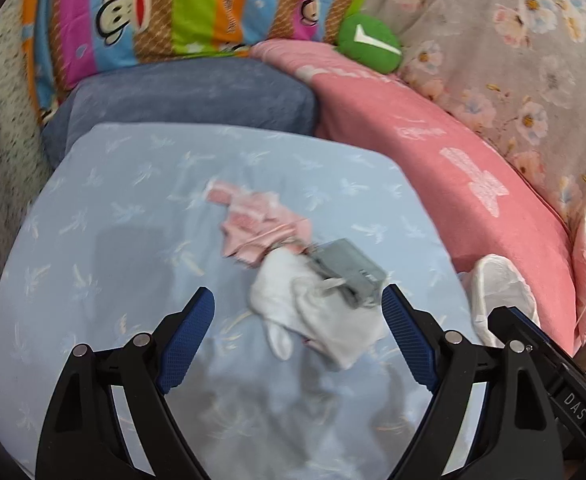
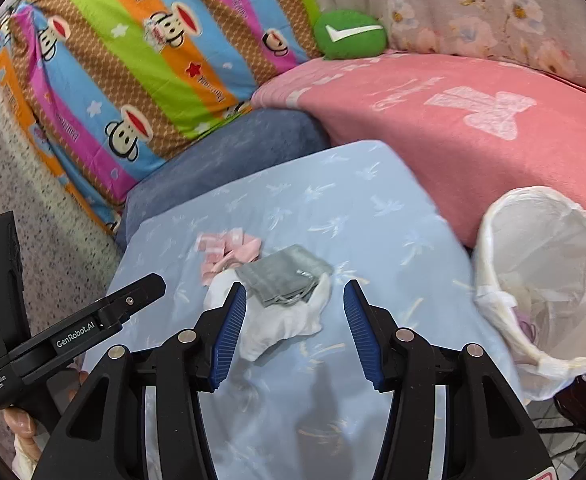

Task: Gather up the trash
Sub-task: 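Move the right tool back to the cushion and grasp the grey drawstring pouch, then grasp a white glove with the left tool while the right tool lifts the grey pouch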

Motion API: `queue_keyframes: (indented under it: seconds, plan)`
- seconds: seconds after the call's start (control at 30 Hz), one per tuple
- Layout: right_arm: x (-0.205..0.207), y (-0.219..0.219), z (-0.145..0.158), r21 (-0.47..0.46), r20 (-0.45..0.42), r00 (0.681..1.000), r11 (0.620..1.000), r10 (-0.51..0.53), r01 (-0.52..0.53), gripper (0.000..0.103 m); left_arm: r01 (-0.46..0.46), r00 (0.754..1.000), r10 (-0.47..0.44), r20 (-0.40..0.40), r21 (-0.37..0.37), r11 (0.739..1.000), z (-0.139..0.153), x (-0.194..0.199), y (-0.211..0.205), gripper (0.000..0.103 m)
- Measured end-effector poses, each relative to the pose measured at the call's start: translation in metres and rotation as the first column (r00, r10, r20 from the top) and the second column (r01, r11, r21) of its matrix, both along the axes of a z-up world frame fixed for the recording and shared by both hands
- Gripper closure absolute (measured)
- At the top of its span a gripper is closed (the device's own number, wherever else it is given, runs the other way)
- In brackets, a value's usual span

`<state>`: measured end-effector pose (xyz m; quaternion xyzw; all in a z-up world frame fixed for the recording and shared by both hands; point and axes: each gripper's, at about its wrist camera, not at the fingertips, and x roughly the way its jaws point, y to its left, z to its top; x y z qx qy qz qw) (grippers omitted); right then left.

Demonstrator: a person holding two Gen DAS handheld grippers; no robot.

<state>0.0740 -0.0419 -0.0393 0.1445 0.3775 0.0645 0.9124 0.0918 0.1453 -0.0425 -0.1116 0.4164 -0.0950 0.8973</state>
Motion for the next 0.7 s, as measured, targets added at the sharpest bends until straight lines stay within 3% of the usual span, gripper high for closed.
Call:
queue_keyframes:
  seconds: [0.3,0.6,0.63,0.7]
  plan:
    - [0.044,0.041,-0.040,-0.037,-0.079,0.995,0.997,0.067,-0.071,0.053,-0.074,0.994,0.073,-0.078,-0.003,0.997,-0.032,0.007,0.037,0.021]
    - [0.084,0.055,-0.077,-0.060,-0.151,0.986,0.995,0.067,-0.077,0.053,-0.083,0.990,0.081,-0.115,-0.012,0.996,-0.048,0.017,0.047,0.021]
    - [0.086,0.054,-0.081,-0.059,-0.158,0.985,0.996,0.063,-0.073,0.055,-0.080,0.990,0.078,-0.118,-0.016,0.997,-0.049,0.017,0.047,0.021]
    - [0.089,0.052,-0.085,-0.057,-0.168,0.984,0.996,0.058,-0.069,0.069,-0.073,0.990,0.070,-0.119,-0.021,0.997,-0.050,0.018,0.046,0.021]
